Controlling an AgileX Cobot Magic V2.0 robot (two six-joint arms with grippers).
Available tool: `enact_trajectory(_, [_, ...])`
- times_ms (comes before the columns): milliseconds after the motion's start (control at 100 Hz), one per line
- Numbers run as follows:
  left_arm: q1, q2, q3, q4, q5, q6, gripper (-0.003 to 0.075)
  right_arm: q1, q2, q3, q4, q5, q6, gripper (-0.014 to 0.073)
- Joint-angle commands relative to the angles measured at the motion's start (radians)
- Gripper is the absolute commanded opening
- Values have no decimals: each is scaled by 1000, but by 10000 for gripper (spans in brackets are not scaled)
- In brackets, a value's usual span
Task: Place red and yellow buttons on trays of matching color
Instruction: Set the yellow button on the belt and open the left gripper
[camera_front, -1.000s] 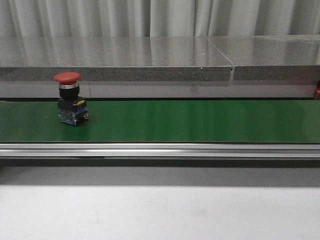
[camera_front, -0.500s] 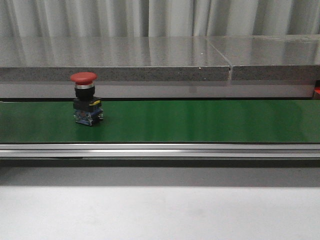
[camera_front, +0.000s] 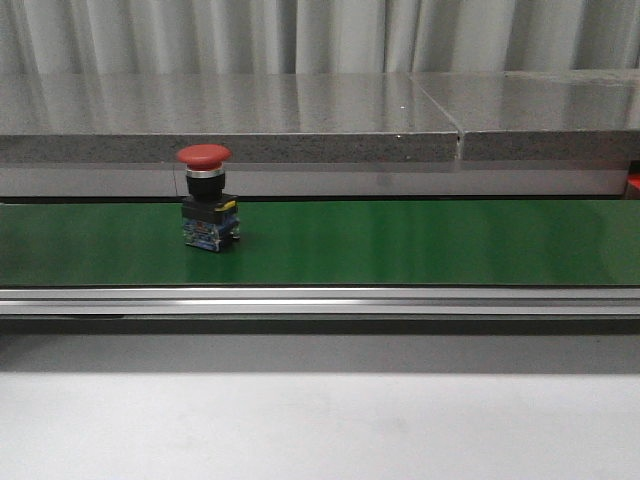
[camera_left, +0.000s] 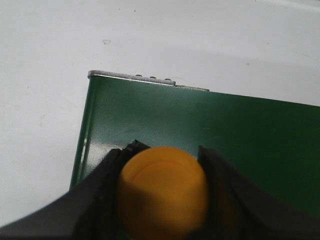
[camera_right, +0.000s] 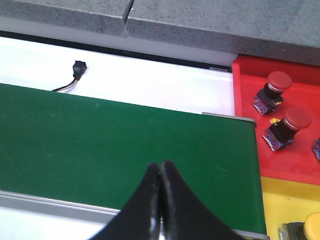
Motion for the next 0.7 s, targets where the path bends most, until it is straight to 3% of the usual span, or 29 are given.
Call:
enact_trajectory(0, [-7, -11, -21, -13, -49, 0, -19, 0, -7, -27, 7, -74, -12, -68])
enact_trajectory(320, [-7, 48, -21, -13, -23, 0, -15, 0, -7, -27, 7, -74, -12, -68])
enact_trajectory(400, [-7, 48, -21, -13, -20, 0, 28, 0, -7, -27, 7, -74, -12, -68])
enact_trajectory(490, [-7, 48, -21, -13, -20, 3, 145, 0, -7, -27, 7, -74, -12, -68])
enact_trajectory(690, [-7, 48, -21, -13, -20, 8, 501, 0, -7, -27, 7, -74, -12, -68])
